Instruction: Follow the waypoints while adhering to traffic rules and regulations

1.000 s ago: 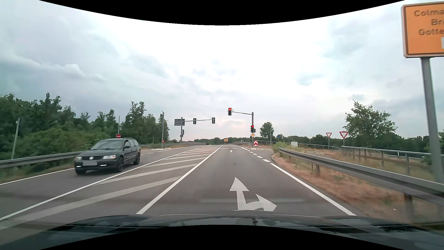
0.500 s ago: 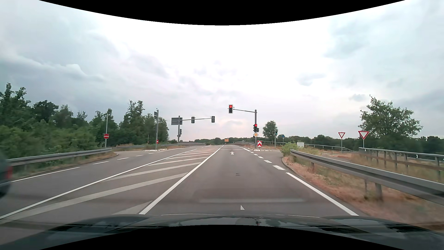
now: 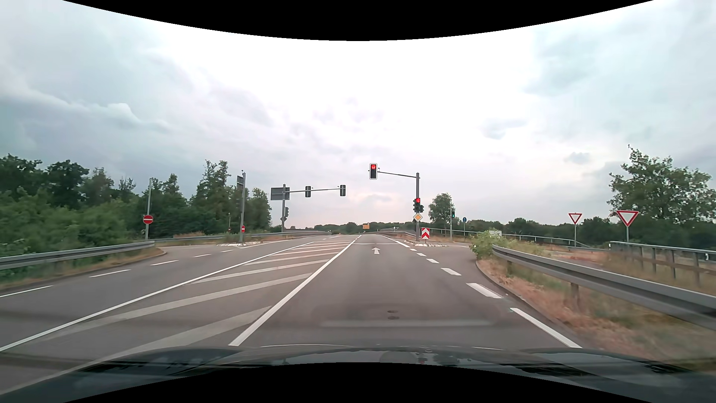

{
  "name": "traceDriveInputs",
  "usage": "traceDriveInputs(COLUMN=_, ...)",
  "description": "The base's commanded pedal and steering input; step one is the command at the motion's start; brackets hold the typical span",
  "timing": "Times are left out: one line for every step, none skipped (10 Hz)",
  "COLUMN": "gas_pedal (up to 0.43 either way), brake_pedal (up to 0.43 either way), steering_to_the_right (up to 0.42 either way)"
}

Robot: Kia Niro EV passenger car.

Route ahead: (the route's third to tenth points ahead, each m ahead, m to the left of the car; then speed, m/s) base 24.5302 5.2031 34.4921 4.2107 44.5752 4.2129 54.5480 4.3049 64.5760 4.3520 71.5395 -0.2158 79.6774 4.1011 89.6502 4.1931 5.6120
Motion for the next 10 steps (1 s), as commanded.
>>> traceDriveInputs(gas_pedal=0.0, brake_pedal=0.0, steering_to_the_right=-0.003)
traceDriveInputs(gas_pedal=0.0, brake_pedal=0.0, steering_to_the_right=-0.002)
traceDriveInputs(gas_pedal=0.0, brake_pedal=0.0, steering_to_the_right=-0.002)
traceDriveInputs(gas_pedal=0.0, brake_pedal=0.0, steering_to_the_right=-0.001)
traceDriveInputs(gas_pedal=0.0, brake_pedal=0.0, steering_to_the_right=0.0)
traceDriveInputs(gas_pedal=0.0, brake_pedal=0.0, steering_to_the_right=0.0)
traceDriveInputs(gas_pedal=0.0, brake_pedal=0.0, steering_to_the_right=0.001)
traceDriveInputs(gas_pedal=0.0, brake_pedal=0.0, steering_to_the_right=0.006)
traceDriveInputs(gas_pedal=0.0, brake_pedal=0.0, steering_to_the_right=0.011)
traceDriveInputs(gas_pedal=0.0, brake_pedal=0.0, steering_to_the_right=0.012)
